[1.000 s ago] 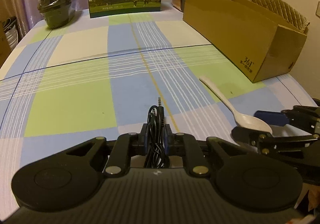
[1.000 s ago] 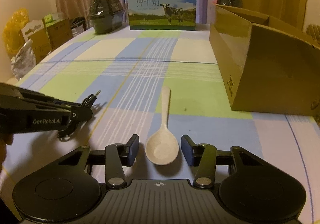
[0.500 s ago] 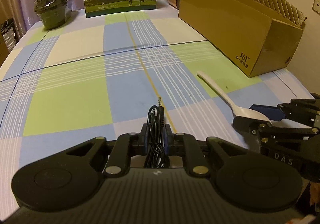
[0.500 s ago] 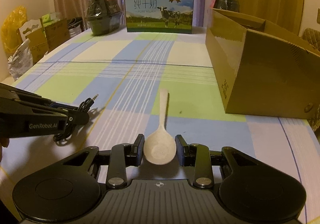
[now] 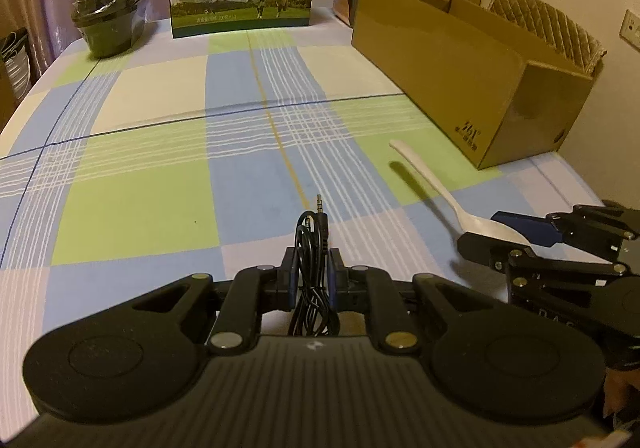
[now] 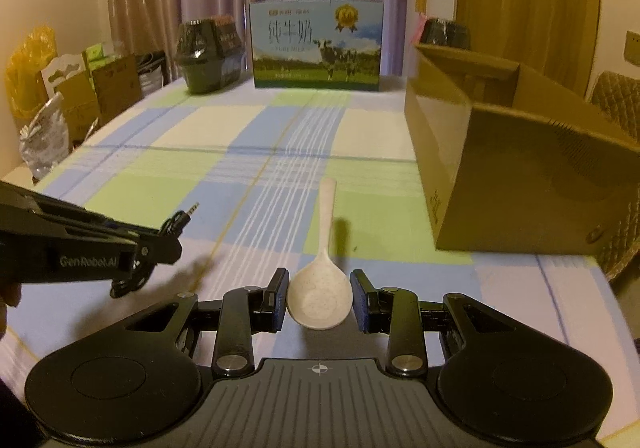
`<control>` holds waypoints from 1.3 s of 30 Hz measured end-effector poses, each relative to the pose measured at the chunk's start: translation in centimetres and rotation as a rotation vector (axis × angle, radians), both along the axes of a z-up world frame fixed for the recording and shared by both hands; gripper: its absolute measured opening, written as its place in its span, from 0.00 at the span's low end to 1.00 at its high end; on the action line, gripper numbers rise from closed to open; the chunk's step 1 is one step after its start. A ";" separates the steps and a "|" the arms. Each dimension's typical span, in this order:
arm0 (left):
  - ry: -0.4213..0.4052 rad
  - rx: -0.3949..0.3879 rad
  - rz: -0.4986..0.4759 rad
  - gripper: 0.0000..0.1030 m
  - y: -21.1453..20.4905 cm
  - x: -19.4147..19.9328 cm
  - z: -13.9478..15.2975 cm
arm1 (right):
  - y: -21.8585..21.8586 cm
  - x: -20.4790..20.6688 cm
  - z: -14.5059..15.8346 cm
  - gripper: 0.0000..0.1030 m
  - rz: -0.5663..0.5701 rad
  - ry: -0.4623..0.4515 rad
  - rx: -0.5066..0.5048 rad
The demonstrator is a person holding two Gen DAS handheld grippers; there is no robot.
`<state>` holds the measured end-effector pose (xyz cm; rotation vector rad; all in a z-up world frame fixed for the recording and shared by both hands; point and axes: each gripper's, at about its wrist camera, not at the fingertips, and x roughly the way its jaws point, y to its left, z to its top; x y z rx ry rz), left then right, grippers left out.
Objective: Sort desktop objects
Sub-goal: 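Lift and carry the spoon and cable toward the cardboard box with both grippers, then open the right gripper to drop the spoon while the left drops the cable into the box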
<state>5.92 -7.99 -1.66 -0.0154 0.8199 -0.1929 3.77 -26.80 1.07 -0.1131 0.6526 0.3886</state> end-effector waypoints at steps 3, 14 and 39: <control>-0.006 -0.006 0.002 0.11 -0.2 -0.5 0.8 | -0.5 -0.5 1.3 0.29 -0.008 -0.021 0.013; -0.073 -0.047 -0.041 0.11 -3.3 -0.8 6.5 | -4.9 -0.5 8.1 0.29 -0.096 -0.155 0.060; -0.220 -0.105 -0.229 0.25 -20.5 16.0 13.8 | -17.6 13.8 12.4 0.29 -0.247 -0.230 0.057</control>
